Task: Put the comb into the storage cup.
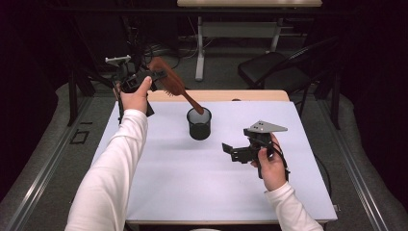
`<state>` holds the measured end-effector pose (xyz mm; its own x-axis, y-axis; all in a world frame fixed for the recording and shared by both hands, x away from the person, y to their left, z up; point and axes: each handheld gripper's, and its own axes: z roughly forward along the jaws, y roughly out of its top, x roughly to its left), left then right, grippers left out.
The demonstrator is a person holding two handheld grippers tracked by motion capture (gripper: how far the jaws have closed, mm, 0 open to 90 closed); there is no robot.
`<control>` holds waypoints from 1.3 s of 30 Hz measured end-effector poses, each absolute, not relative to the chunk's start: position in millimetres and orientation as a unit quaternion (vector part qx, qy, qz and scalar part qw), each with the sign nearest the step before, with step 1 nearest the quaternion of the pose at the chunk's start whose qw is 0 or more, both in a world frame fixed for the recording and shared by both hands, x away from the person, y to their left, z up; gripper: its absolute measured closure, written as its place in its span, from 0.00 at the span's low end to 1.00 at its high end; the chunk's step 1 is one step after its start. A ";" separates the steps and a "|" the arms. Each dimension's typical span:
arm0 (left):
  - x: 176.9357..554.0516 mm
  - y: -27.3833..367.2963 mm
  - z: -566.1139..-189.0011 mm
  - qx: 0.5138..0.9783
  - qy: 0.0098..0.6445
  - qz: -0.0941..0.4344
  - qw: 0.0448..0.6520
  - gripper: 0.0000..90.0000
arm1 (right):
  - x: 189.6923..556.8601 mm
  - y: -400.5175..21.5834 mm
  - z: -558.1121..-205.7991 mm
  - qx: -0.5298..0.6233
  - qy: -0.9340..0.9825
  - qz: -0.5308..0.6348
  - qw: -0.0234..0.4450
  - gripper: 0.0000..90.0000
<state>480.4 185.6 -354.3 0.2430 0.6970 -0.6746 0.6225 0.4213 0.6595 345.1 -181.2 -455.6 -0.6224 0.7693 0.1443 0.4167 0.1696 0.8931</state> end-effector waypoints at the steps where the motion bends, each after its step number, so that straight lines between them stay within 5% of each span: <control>1: 480.6 185.6 -354.8 0.537 0.615 0.033 0.577 0.60 | 345.1 -181.2 -455.7 0.398 0.745 0.506 0.174 0.00; 39: 482.6 180.5 -373.9 0.557 0.573 0.095 0.594 0.60 | 345.7 -180.4 -457.2 0.399 0.749 0.500 0.174 0.02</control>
<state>482.6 180.5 -373.9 0.3246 0.7509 -0.5751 0.5255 0.3624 0.7697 345.7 -180.4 -457.2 -0.6209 0.7715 0.1388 0.4238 0.1815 0.8874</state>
